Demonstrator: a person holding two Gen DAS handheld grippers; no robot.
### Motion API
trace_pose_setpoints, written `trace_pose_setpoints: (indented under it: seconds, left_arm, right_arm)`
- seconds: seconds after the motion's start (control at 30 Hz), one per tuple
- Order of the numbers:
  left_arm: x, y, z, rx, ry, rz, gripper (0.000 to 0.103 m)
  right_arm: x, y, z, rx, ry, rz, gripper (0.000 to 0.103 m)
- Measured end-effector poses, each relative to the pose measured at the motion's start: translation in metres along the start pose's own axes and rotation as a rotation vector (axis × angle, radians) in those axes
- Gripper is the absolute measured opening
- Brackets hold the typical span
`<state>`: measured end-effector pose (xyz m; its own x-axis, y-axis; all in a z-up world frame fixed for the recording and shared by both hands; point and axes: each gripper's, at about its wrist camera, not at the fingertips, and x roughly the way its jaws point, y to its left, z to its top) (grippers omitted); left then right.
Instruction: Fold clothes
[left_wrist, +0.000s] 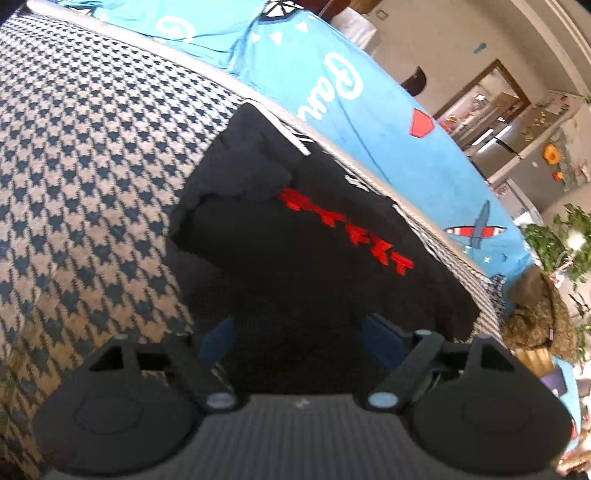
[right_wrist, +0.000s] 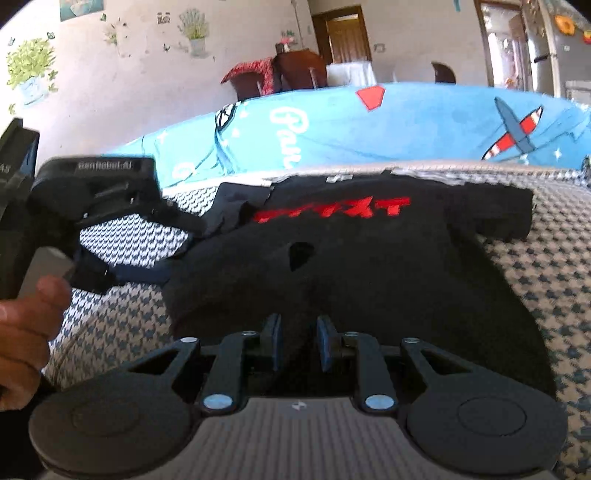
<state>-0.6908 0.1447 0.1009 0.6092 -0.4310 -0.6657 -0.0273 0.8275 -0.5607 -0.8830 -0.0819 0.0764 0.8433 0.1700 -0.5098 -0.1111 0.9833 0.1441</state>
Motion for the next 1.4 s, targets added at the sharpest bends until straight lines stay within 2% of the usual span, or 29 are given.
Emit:
trace_pose_setpoints:
  seconds: [0.03, 0.07, 0.1, 0.27, 0.47, 0.7, 0.73, 0.77, 0.8, 0.83, 1.07, 1.27, 1.4]
  left_arm:
    - [0.0, 0.001, 0.0, -0.003, -0.002, 0.008, 0.082]
    - [0.001, 0.001, 0.0, -0.005, -0.003, 0.015, 0.083]
    - [0.002, 0.002, -0.001, -0.007, -0.004, 0.021, 0.084]
    - [0.004, 0.003, -0.002, -0.011, -0.002, 0.038, 0.084]
    - [0.004, 0.001, -0.003, 0.018, -0.019, 0.079, 0.086]
    - [0.003, 0.002, -0.002, 0.044, -0.035, 0.123, 0.089]
    - [0.004, 0.003, -0.002, 0.039, -0.034, 0.126, 0.089]
    - [0.004, 0.004, -0.001, 0.034, -0.033, 0.131, 0.089]
    - [0.004, 0.005, -0.001, 0.029, -0.035, 0.137, 0.089]
    - [0.004, 0.006, -0.001, 0.027, -0.038, 0.145, 0.089]
    - [-0.006, 0.016, 0.003, -0.008, -0.086, 0.197, 0.093]
    - [-0.028, 0.015, 0.008, -0.006, -0.142, 0.214, 0.094]
    - [-0.052, 0.013, 0.012, 0.02, -0.207, 0.224, 0.098]
  right_arm:
    - [-0.001, -0.002, 0.0, 0.011, -0.006, -0.008, 0.03]
    - [0.0, -0.003, 0.001, 0.014, -0.011, -0.003, 0.039]
    - [0.002, -0.003, 0.003, 0.016, -0.015, 0.006, 0.043]
    - [0.02, 0.001, 0.009, 0.015, 0.016, 0.078, 0.045]
    - [0.046, -0.004, 0.017, 0.065, 0.041, 0.08, 0.046]
    - [0.067, -0.028, 0.022, 0.26, 0.086, 0.185, 0.047]
    - [0.069, -0.03, 0.021, 0.281, 0.095, 0.197, 0.046]
    - [0.07, -0.031, 0.019, 0.298, 0.104, 0.207, 0.036]
    - [0.072, -0.032, 0.018, 0.315, 0.113, 0.217, 0.019]
    - [0.071, -0.032, 0.018, 0.319, 0.116, 0.225, 0.014]
    - [0.064, -0.023, 0.023, 0.315, 0.114, 0.298, 0.01]
    - [0.049, -0.003, 0.025, 0.275, 0.118, 0.417, 0.01]
    - [0.04, 0.023, 0.022, 0.189, 0.134, 0.508, 0.01]
